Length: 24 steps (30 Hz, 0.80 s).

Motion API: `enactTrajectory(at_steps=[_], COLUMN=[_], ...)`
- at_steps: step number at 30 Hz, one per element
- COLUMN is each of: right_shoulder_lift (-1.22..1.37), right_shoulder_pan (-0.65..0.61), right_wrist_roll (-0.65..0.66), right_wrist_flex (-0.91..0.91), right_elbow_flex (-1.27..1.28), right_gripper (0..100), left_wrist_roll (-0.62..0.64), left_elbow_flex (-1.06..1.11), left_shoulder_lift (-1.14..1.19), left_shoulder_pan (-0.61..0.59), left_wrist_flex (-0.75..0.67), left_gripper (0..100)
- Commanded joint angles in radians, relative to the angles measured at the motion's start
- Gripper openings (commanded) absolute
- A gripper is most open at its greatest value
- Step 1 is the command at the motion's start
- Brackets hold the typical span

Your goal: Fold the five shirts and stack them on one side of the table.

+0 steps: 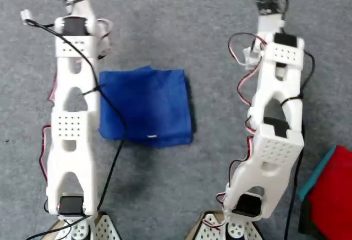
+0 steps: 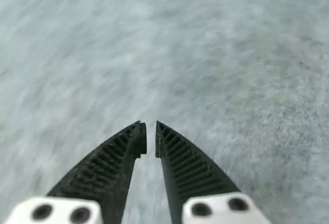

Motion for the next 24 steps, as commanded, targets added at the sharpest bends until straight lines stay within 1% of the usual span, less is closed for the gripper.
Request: enactTrajectory(at_steps=[1, 4, 8, 10, 14, 18, 20, 22, 24], right_shoulder_lift=[-0.150, -0.236, -0.389, -0.472, -0.659, -0.842, -0.924, -0.990, -1.024], right_shoulder_pan=[-0.035, -0.039, -0.041, -0.033, -0.031, -0.073, -0.097, -0.124, -0.183], right_wrist_roll=[0.133, 0.222, 0.298, 0.315, 0.315, 0.305, 0.221, 0.054, -0.110], right_wrist_flex=[0.203, 0.345, 0.516, 0.540, 0.539, 0.537, 0.534, 0.532, 0.532], right_elbow_flex=[-0.111, -0.147, -0.162, -0.137, 0.065, 0.380, 0.529, 0.636, 0.714], right_gripper=[5.9, 5.8, 5.8, 5.8, 6.1, 6.1, 5.9, 5.8, 5.8], left_wrist_roll=[-0.068, -0.103, -0.167, -0.193, -0.255, -0.305, -0.328, -0.342, -0.347], left_elbow_flex=[0.086, 0.161, 0.203, 0.209, 0.293, 0.520, 0.654, 0.778, 0.898], left_shoulder_lift=[-0.027, -0.027, -0.028, -0.045, -0.156, -0.340, -0.446, -0.547, -0.634], left_shoulder_pan=[-0.037, -0.035, -0.037, -0.054, -0.097, -0.126, -0.130, -0.130, -0.130], left_wrist_flex=[0.009, 0.009, 0.011, 0.014, 0.015, 0.014, 0.011, 0.008, -0.032], left_gripper=[2, 2, 2, 2, 2, 2, 2, 2, 2])
